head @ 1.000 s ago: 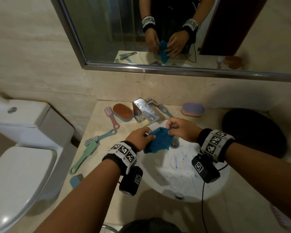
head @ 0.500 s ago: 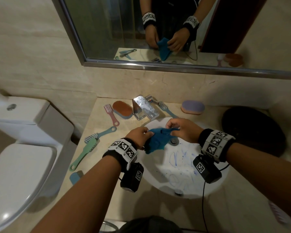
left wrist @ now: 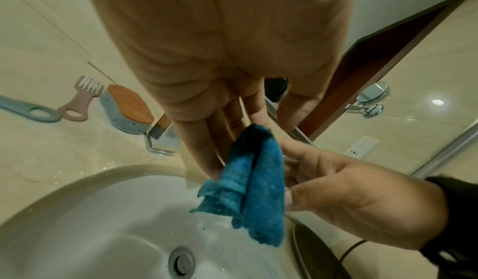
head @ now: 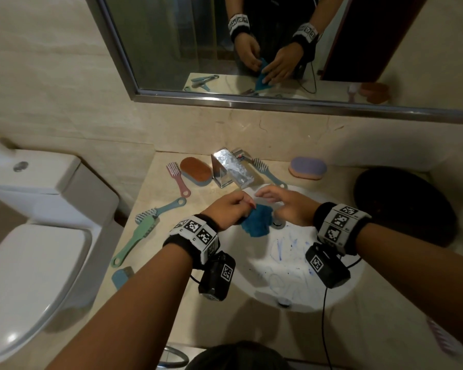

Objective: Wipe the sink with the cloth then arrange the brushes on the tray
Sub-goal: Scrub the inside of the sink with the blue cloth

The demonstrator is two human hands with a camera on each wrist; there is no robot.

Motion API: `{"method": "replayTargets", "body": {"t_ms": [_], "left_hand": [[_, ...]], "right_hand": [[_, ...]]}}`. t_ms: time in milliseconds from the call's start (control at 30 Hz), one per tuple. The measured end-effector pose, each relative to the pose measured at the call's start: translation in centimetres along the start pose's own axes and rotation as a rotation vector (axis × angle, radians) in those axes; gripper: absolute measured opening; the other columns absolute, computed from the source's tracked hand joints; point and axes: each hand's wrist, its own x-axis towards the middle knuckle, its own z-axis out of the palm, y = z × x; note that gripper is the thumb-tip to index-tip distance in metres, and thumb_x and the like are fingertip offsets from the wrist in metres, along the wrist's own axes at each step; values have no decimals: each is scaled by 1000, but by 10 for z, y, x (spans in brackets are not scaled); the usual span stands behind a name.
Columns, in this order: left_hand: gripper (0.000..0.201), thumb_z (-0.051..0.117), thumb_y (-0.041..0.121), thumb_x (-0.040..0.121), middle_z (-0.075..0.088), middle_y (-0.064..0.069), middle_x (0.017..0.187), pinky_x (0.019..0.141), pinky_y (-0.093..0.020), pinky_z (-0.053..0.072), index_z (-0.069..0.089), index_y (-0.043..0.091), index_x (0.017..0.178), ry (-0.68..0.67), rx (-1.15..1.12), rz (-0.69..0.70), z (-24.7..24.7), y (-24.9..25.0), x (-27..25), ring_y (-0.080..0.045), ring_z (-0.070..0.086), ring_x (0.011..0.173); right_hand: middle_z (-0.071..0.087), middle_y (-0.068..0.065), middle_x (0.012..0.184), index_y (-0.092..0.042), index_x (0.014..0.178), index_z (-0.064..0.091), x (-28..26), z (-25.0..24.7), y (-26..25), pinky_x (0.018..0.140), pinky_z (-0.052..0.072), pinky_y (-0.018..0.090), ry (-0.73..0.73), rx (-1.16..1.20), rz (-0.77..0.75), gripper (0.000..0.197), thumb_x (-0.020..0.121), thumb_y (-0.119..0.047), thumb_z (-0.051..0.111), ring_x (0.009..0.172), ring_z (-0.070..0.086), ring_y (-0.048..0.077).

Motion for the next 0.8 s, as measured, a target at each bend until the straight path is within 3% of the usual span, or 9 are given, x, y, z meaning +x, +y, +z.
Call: {"method": "replayTargets", "body": {"t_ms": [67, 167, 300, 400, 467, 533, 633, 733, 800], "left_hand": [[20, 55, 1, 85, 51, -1, 76, 62, -23, 41, 56, 20, 79, -6, 9, 27, 1, -1, 0, -13, 48, 66], [31, 65, -3, 78, 51, 4, 80, 69, -30, 48, 55, 27, 79, 19, 125, 123, -3, -9, 1, -14, 52, 73], [33, 56, -9, 81, 55, -2, 82, 72, -34, 50, 55, 24, 81, 101, 109, 84, -7, -24, 3, -21, 53, 76], [26, 61, -2, 81, 61, -4, 101, 93, -37, 48, 60, 20, 96, 176, 157, 55, -4, -39, 12, -25, 58, 99], [30, 66, 11, 82, 59, -7, 120, 103, -35, 41, 61, 18, 111, 187, 222, 45, 3, -44, 17, -22, 53, 115], [37, 65, 19, 86, 57, -8, 124, 101, -33, 42, 57, 16, 122, 144, 178, -11, 15, -44, 20, -20, 52, 117], [42, 59, 27, 91, 60, -8, 122, 85, -29, 46, 49, 15, 130, 51, 100, -81, 36, -42, 23, -22, 58, 111], [40, 59, 23, 91, 63, -14, 116, 67, -18, 42, 50, 11, 128, 29, 37, -63, 52, -45, 27, -18, 60, 90], [38, 62, 17, 88, 62, -14, 107, 61, -15, 41, 50, 9, 123, 72, -12, -73, 57, -44, 27, -12, 56, 78]], "right_hand": [[56, 2, 120, -12, 128, 47, 4, 6, -4, 86, 40, 22, -97, -119, 15, 51, 81, 6, 59, 108, 53, 13], [55, -5, 83, -7, 110, 57, 8, 11, 0, 62, 36, 14, -49, -224, 40, 30, 81, -5, 64, 71, 51, 8], [56, -10, 80, -21, 94, 57, 6, 8, 13, 62, 35, 14, 44, -190, 92, 16, 83, -19, 68, 76, 52, 10], [61, -7, 81, -16, 100, 55, 3, 9, 18, 64, 41, 16, 81, -7, 126, 25, 80, -16, 71, 72, 56, 7], [64, 1, 87, -13, 98, 54, 4, 12, 24, 69, 47, 22, 96, 47, 152, 23, 81, -15, 70, 77, 60, 14], [64, 9, 95, -11, 97, 53, 6, 16, 31, 74, 48, 28, 129, 128, 180, 17, 85, -10, 65, 86, 60, 21], [59, 13, 98, -8, 97, 50, 3, 20, 36, 71, 46, 25, 136, 337, 205, 18, 87, 7, 54, 89, 57, 22], [58, 8, 96, -11, 91, 53, 0, 20, 44, 73, 46, 18, 58, 401, 177, 28, 84, 16, 47, 85, 56, 17], [58, 7, 97, -17, 86, 54, 0, 17, 51, 83, 47, 24, 80, 329, 158, 34, 81, 16, 50, 93, 56, 19]]}}
